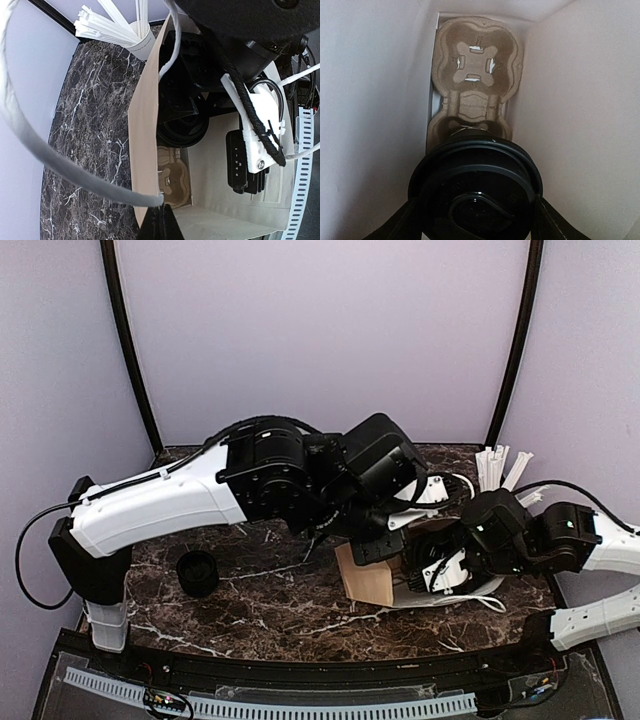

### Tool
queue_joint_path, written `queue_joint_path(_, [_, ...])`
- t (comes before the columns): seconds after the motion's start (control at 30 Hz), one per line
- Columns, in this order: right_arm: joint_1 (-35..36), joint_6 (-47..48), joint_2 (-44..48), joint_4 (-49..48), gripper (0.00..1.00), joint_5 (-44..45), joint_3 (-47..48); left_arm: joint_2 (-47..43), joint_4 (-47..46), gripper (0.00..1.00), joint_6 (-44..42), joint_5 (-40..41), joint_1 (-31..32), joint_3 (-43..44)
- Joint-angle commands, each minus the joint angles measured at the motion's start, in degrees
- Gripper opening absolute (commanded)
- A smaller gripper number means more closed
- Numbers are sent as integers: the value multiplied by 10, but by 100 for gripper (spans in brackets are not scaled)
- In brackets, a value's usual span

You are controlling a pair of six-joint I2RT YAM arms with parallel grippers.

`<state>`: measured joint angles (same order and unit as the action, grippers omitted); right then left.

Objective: Pack the takeout coffee

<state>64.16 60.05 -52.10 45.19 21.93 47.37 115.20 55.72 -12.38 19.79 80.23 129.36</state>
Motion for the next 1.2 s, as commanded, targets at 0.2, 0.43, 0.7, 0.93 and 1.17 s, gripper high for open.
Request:
queue_joint_path(0.2, [7, -4, -2, -46, 34, 28, -9, -6, -20, 0, -9, -15, 4, -11])
queue_joint_path(0.43, [6, -1, -5, -73, 34, 21, -20, -24, -66, 0, 2, -51, 0, -53])
queue_joint_path(0.7, [5, -7, -9, -85, 34, 15, -46, -37, -87, 0, 4, -62, -4, -71])
queue_joint_path(0.93, [-6, -6, -27, -96, 34, 29, -53, -42, -86, 0, 7, -59, -7, -71])
queue_joint_path(1.17, [-11, 2, -33, -132, 34, 55, -49, -46, -84, 0, 29, -84, -23, -80])
